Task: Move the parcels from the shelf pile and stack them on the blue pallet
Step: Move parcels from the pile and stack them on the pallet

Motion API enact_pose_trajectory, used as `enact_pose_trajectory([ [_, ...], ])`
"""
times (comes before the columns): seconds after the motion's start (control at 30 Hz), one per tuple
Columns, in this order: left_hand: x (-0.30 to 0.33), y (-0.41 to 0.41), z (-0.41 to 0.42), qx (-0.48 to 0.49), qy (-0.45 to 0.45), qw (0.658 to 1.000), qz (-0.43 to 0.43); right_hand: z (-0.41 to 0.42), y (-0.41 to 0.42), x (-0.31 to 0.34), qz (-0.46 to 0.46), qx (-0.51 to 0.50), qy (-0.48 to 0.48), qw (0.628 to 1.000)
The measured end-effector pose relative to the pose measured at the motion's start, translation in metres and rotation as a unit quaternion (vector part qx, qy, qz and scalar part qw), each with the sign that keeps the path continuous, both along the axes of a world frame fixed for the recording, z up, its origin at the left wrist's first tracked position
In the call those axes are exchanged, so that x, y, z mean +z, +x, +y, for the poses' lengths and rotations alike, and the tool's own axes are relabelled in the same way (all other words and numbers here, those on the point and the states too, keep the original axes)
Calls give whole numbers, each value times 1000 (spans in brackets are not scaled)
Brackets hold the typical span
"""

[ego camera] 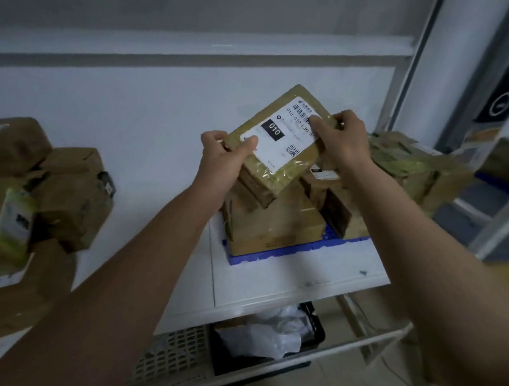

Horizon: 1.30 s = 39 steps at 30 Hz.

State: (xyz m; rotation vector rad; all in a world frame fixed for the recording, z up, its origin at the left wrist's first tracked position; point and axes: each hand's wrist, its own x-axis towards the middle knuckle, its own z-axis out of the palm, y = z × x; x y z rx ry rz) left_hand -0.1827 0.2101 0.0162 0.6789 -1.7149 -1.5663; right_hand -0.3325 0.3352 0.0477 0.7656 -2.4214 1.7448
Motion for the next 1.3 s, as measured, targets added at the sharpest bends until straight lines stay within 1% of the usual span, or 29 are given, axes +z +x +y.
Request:
enact_pose_trajectory([
  [0.07, 5, -36, 8, 39, 2, 999, -18, 23, -32, -2, -20, -2, -17, 1000],
  [0.13, 9, -69, 17, 77, -4, 995, -58, 42, -65, -8, -59, 22, -28, 998],
  [0.2, 9, -101, 27, 82, -9, 993, -83, 55, -96, -20, -148, 62, -53, 986],
  [0.27, 5, -127, 37, 91, -50, 986, -128, 63, -120, -33, -244, 93, -67, 963],
  [0.3, 2, -137, 42, 103, -74, 981, -147, 64, -131, -40, -263, 96, -56, 958],
  [0.4, -13, -159, 49, 85, -82, 981, -157, 61, -157, -59, -262, 98, -10, 960],
  [0.43, -18, -163, 50, 75, -84, 979, -168, 58, -163, -65, -262, 107, -8, 959],
  [0.53, -27, -174, 50, 59, -123, 963, -232, 53, -176, -73, -293, 127, -28, 947],
  [0.67, -28, -184, 49, 52, -140, 947, -285, 50, -190, -77, -329, 121, -36, 936],
  [0.73, -27, -187, 47, 31, -133, 943, -305, 49, -195, -77, -330, 116, -34, 936],
  [0.77, -27, -188, 46, 26, -124, 945, -300, 48, -196, -76, -328, 118, -35, 937],
  [0.83, -25, -190, 44, 33, -110, 956, -271, 47, -196, -75, -307, 129, -44, 942],
  [0.93, -21, -193, 40, 46, -99, 968, -225, 47, -194, -64, -250, 153, -81, 953],
  [1.07, -20, -193, 38, 43, -30, 984, -168, 47, -185, -38, -165, 189, -131, 959],
  [1.17, -24, -193, 31, 47, -5, 989, -138, 48, -179, -32, -106, 217, -93, 966],
  [1.3, -30, -195, 17, 37, -39, 987, -149, 50, -175, -35, -67, 165, -20, 984],
])
